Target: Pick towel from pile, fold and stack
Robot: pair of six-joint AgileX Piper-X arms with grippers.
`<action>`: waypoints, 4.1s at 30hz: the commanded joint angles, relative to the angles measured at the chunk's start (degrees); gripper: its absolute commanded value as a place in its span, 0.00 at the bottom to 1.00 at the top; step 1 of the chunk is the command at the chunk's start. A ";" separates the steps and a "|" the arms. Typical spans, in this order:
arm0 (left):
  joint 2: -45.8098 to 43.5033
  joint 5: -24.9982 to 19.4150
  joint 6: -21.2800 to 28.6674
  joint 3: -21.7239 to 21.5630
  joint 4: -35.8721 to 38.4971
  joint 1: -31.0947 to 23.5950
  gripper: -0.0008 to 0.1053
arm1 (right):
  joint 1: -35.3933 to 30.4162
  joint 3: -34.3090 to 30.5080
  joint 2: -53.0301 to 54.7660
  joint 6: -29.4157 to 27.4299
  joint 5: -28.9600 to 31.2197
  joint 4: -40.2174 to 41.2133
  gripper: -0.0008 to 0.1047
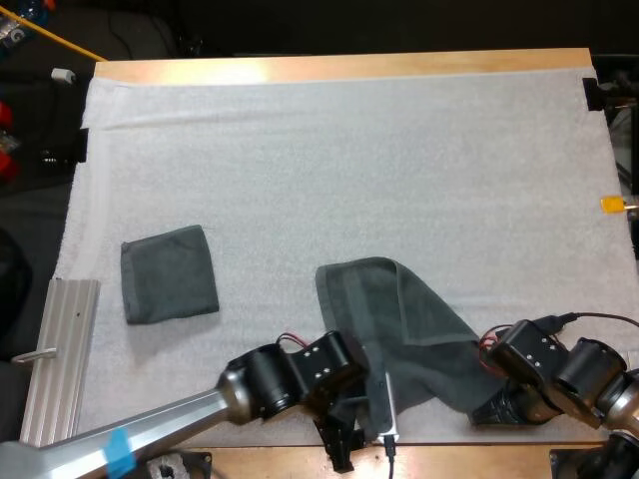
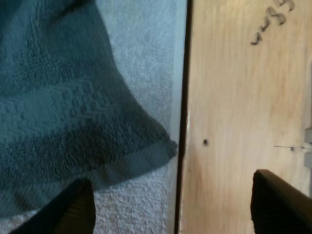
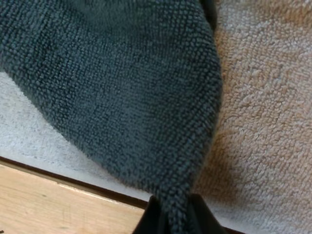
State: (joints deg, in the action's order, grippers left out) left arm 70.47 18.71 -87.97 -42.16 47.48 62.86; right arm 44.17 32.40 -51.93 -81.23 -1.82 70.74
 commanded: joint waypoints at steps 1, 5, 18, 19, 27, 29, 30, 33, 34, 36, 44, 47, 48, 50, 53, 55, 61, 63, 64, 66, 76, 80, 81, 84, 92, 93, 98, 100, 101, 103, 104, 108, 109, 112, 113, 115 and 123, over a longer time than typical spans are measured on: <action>1.66 -0.75 -0.63 -0.07 -1.62 0.30 0.62 | 0.11 0.45 0.26 0.20 -0.40 -0.03 0.01; 5.63 -0.65 -0.63 -0.07 -4.44 0.30 0.62 | 0.11 0.45 0.26 0.20 -0.40 -0.03 0.01; 16.04 -0.52 -0.63 -0.07 -7.87 0.30 0.62 | 0.11 0.45 0.26 0.44 -0.40 0.20 0.01; 16.52 -0.52 -0.63 -0.07 -8.15 0.30 0.62 | 0.11 0.45 0.26 0.44 -0.40 0.20 0.01; 17.19 -3.69 -0.63 -0.07 -11.14 0.30 0.62 | 0.11 0.45 0.26 0.44 -0.40 0.20 0.01; 17.19 -4.80 -0.63 -0.07 -11.56 0.30 0.62 | 0.11 0.45 0.26 0.44 -0.40 0.36 0.01; 17.19 -5.38 -0.63 -0.07 -11.64 0.30 0.62 | 0.11 0.45 0.26 0.44 -0.40 0.35 0.01; 17.19 -7.83 -0.63 -0.07 -11.62 0.30 0.61 | 0.11 0.45 0.26 0.44 -0.40 0.34 0.01; 17.19 -8.96 -0.63 -0.07 -11.62 0.30 0.60 | 0.11 0.45 0.26 0.44 -0.40 0.34 0.01; 17.19 -10.10 -0.53 -0.07 -11.62 0.30 0.57 | 0.11 0.45 0.26 0.44 -0.40 0.34 0.01; 17.19 -10.46 -0.68 -0.07 -10.46 0.30 0.40 | 0.11 0.45 0.26 0.44 -0.40 0.34 0.01; 17.19 -10.46 -0.67 -0.07 -8.38 0.30 0.25 | 0.11 0.45 0.26 0.44 -0.40 0.34 0.01; 17.19 -10.46 -0.67 -0.07 -7.93 0.30 0.23 | 0.11 0.45 0.26 0.44 -0.40 0.16 0.01; 17.08 -10.46 -0.67 -0.32 -6.15 0.30 0.12 | 0.11 0.45 0.26 0.60 -0.40 -0.23 0.01; 16.26 -10.46 -0.67 -1.03 -3.91 0.30 0.01 | 0.11 0.45 0.26 2.88 -0.40 -2.05 0.01; 15.08 -10.46 -0.67 -1.89 -2.60 0.30 0.01 | 0.11 0.45 0.26 4.19 -0.40 -3.93 0.01; 8.93 -10.46 -0.67 -6.64 4.80 0.30 0.01 | 0.11 5.00 0.26 6.08 -0.12 -7.41 0.01; 6.93 -10.46 -0.67 -8.08 6.91 0.30 0.01 | 0.11 7.03 0.26 6.08 0.92 -7.40 0.01; 5.51 -10.46 -0.67 -9.08 8.00 0.30 0.01 | 0.11 8.90 0.26 6.08 1.64 -7.40 0.01; 3.32 -10.54 -0.67 -10.71 9.90 0.30 0.01 | 0.11 11.45 0.18 6.08 1.82 -7.40 0.01; -5.96 -11.75 -0.84 -19.68 26.00 0.30 0.01 | 0.11 23.01 0.20 5.58 3.24 0.27 0.01; -9.11 -11.75 -1.67 -22.77 30.05 0.30 0.01 | 0.11 26.07 0.68 5.26 3.36 5.10 0.01; -9.91 -11.75 -1.90 -23.68 30.80 0.30 0.01 | 0.11 26.77 1.04 4.50 3.36 6.04 0.01; -12.08 -11.75 -2.68 -26.63 32.14 0.30 0.01 | 0.11 28.67 2.63 1.10 2.70 7.96 0.01; -14.21 -11.62 -4.88 -33.19 34.61 0.30 0.01 | 0.11 32.94 7.91 1.43 -7.68 9.07 0.01; -14.21 -11.62 -4.99 -33.74 35.27 0.30 0.01 | 0.11 33.20 8.48 1.83 -9.88 9.11 0.01; -14.42 -11.62 -4.91 -34.20 35.90 0.30 0.01 | 0.11 33.35 9.43 4.87 -15.15 9.86 0.01; -14.11 -14.09 -3.22 -33.77 35.13 0.30 0.01 | 0.11 33.08 8.86 6.42 -14.00 10.17 0.01; -14.02 -15.38 -2.67 -33.56 34.65 0.13 0.01 | 0.11 33.04 8.37 6.66 -12.82 10.17 0.01; -13.40 -17.18 -0.07 -31.91 32.60 -1.72 0.01 | 0.11 33.05 6.13 6.76 -7.84 10.17 0.01; -13.17 -17.18 0.74 -31.10 31.64 -2.78 0.01 | 0.11 33.05 5.13 6.75 -6.26 10.17 0.01; -11.27 -13.41 3.40 -25.72 25.89 -10.49 0.01 | 0.03 33.05 -1.98 6.22 2.29 7.99 0.01; -10.48 -11.69 4.21 -24.39 23.86 -13.32 0.01 | -0.01 33.05 -4.59 6.08 4.91 6.00 0.01; -8.00 -7.78 6.77 -22.35 18.84 -19.97 0.01 | 0.00 33.05 -10.77 6.05 7.76 -0.90 0.01; -7.18 -7.06 7.37 -22.15 17.84 -21.73 0.01 | 0.00 32.98 -12.21 6.05 7.86 -3.21 0.01; -4.56 -5.44 9.10 -22.14 15.27 -26.42 0.01 | 0.00 33.02 -16.84 6.05 8.06 -8.59 0.01; 5.62 1.69 11.02 -22.14 7.51 -38.82 0.01 | -4.39 33.02 -29.05 10.86 7.97 -20.38 0.01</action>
State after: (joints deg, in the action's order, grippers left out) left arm 75.95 18.90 -77.50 -64.14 55.96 24.36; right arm 40.29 65.35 -81.38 -70.92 5.65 51.31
